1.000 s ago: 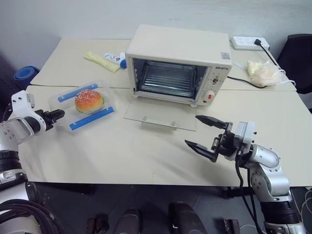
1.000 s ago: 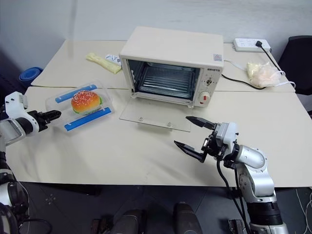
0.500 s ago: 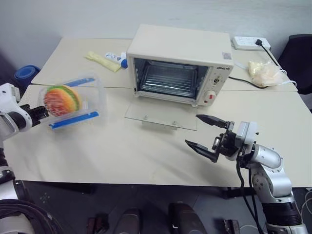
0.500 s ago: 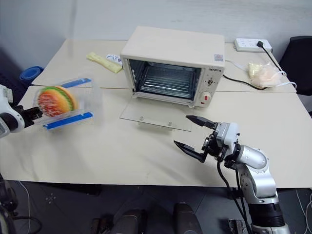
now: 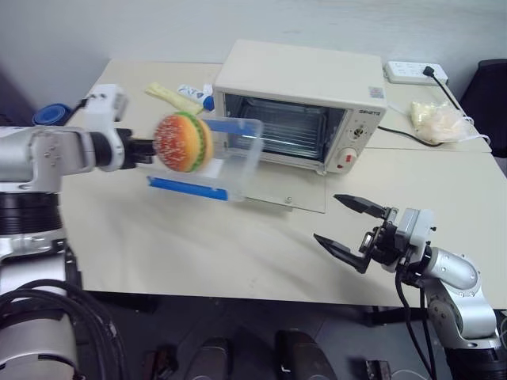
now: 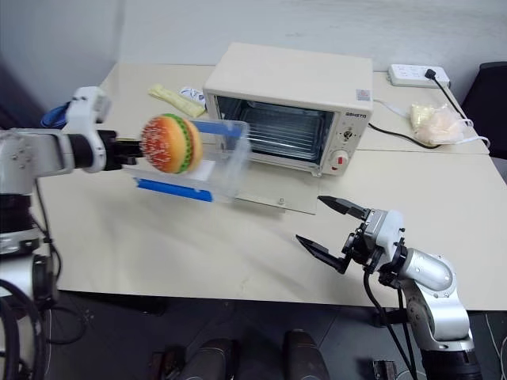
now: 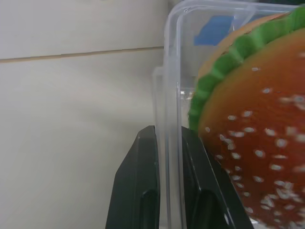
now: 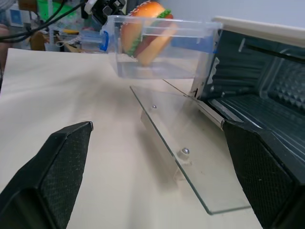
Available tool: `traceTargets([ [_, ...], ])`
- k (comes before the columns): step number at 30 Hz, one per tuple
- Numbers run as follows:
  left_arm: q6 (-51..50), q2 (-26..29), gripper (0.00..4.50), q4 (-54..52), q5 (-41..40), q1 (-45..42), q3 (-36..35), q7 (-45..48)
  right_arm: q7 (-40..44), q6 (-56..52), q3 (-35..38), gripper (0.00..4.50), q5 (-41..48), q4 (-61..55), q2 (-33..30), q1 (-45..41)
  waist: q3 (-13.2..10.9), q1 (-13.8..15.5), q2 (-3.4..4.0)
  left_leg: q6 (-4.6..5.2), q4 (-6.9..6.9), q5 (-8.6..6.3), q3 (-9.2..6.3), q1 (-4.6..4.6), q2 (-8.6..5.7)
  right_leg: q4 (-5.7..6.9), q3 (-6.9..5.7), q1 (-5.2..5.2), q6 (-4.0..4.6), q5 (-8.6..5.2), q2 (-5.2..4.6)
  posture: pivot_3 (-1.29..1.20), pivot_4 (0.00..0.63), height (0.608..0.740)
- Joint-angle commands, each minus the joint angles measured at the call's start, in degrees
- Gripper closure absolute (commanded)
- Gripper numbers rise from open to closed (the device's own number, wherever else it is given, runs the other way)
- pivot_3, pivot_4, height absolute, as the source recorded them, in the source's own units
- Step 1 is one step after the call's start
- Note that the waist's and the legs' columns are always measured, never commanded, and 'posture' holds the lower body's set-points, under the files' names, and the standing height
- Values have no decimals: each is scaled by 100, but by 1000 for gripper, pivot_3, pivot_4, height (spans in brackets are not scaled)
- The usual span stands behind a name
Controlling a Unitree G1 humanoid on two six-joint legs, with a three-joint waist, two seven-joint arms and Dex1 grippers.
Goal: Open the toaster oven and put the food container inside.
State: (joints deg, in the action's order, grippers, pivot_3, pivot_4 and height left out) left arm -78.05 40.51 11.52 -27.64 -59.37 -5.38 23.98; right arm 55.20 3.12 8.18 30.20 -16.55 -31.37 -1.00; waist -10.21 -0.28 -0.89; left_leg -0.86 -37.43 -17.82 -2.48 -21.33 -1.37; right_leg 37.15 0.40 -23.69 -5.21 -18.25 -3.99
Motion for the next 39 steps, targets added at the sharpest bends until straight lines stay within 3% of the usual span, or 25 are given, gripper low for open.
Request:
traceTargets([
  [1, 57, -363, 4326, -207, 212, -304, 25, -352, -204, 21, 154, 0, -10, -425, -10, 157, 0, -1, 0, -2, -2, 1, -1, 0, 3, 1, -1, -1, 0, 0, 3, 0, 150, 740],
  [10, 307, -1439, 4326, 191, 608, -467, 95, -891, -612, 34, 141, 0, -95, -801, 75, 492, -1, 36, -2, -5, -14, 2, -1, -1, 5, -12, 1, 0, 0, 0, 9, 0, 150, 740],
  [18, 592, -1843, 4326, 360, 892, -404, 139, -1115, -771, 37, 111, 0, -129, -915, 98, 559, -1, 27, -2, -6, -15, 3, 1, 0, 5, -13, 1, 0, 0, 0, 10, 0, 150, 740],
  [19, 593, -1852, 3766, 362, 925, -393, 132, -1144, -781, 32, 119, 0, -124, -919, 95, 562, -1, 27, -2, -6, -14, 3, 1, 1, 5, -13, 1, 0, 0, 0, 10, 0, 150, 740],
  [21, 575, -1878, 3404, 305, 929, -389, 131, -1121, -794, 20, 132, 0, -113, -921, 87, 565, -1, 31, -2, -7, -14, 3, 0, 0, 6, -13, 1, 0, 0, 0, 12, 0, 150, 740],
  [27, 452, -2006, 1522, 202, 768, -417, -289, -1137, -855, -91, 160, 0, -63, -965, 49, 573, -1, 47, -2, -7, -20, 3, 0, 0, 4, -12, 0, 2, 0, 0, 10, 0, 150, 740],
  [28, 440, -1966, 1226, 103, 678, -382, -368, -1028, -906, -172, 185, 0, -27, -995, 34, 557, -1, 39, -2, -7, -21, 3, -1, 0, 5, -11, 0, 1, 0, 0, 10, 0, 150, 740],
  [31, 271, -1629, 1226, -161, 516, -224, -455, -693, -1038, -445, 259, 0, 66, -1130, -51, 493, -1, 20, -2, -8, -19, 2, 0, 0, 7, -8, 1, 1, 0, 0, 12, 0, 150, 740],
  [34, 584, -898, 1226, -446, 334, 160, -309, 126, -933, -962, 282, 0, 401, -1390, -319, 518, -1, -19, 2, -11, -15, 3, 7, 6, 9, -4, 7, 0, 0, 0, 13, 0, 150, 740],
  [35, 887, -592, 1207, -550, 283, 367, -220, 559, -909, -1192, 254, 178, 469, -1471, -453, 542, -1, -27, 2, -14, -12, 3, 9, 11, 12, -6, 9, 0, 0, 0, 17, 0, 150, 740],
  [39, 2763, 486, 2129, -657, 580, 1391, 262, 2162, -899, -1825, -104, 1243, 370, -1649, -820, 503, -1, 8, 4, -25, -5, 5, 2, 13, 23, -20, 5, 2, 6, -3, 24, 0, 150, 740],
])
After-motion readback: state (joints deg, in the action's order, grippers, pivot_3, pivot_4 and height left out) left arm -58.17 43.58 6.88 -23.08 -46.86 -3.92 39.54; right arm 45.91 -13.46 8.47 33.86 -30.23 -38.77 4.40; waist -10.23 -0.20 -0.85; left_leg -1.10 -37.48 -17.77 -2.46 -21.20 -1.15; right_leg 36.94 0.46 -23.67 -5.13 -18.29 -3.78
